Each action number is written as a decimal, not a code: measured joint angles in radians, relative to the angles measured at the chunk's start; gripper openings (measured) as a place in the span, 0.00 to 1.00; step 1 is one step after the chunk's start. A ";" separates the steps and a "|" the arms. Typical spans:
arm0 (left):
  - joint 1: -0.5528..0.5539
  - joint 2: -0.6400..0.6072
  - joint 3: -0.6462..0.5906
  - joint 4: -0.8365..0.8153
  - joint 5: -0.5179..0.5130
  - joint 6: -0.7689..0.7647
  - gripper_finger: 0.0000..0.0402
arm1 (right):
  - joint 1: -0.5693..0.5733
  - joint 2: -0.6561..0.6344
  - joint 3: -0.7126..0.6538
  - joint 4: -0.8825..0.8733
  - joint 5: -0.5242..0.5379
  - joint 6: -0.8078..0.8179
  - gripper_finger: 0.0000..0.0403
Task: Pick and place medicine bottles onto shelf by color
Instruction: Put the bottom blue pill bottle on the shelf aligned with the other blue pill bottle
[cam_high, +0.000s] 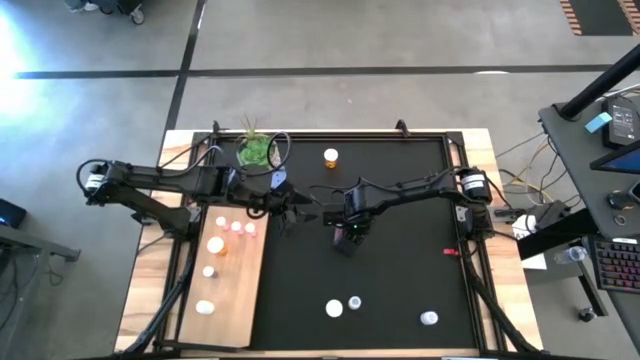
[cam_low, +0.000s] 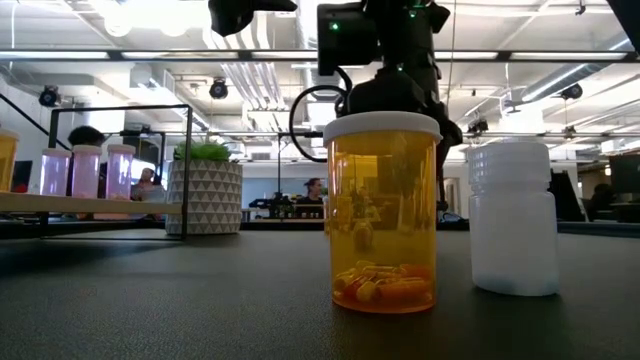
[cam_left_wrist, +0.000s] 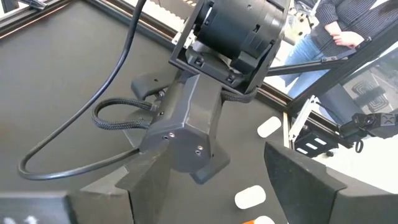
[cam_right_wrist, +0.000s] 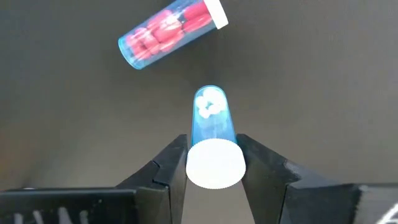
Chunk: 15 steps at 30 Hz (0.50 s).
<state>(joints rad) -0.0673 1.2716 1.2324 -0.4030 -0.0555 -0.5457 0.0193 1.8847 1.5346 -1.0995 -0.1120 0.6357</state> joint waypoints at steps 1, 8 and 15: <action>0.000 0.000 0.000 0.000 0.000 0.000 0.60 | 0.000 0.000 -0.001 0.005 0.001 0.000 0.30; 0.000 0.000 0.000 0.000 0.000 0.000 0.60 | 0.000 0.010 -0.003 0.015 0.008 -0.017 0.30; 0.000 0.000 0.000 0.000 0.000 0.000 0.60 | 0.000 0.031 -0.004 0.010 0.008 -0.013 0.30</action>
<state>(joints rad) -0.0673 1.2716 1.2324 -0.4030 -0.0556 -0.5457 0.0189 1.9157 1.5306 -1.0892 -0.1040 0.6226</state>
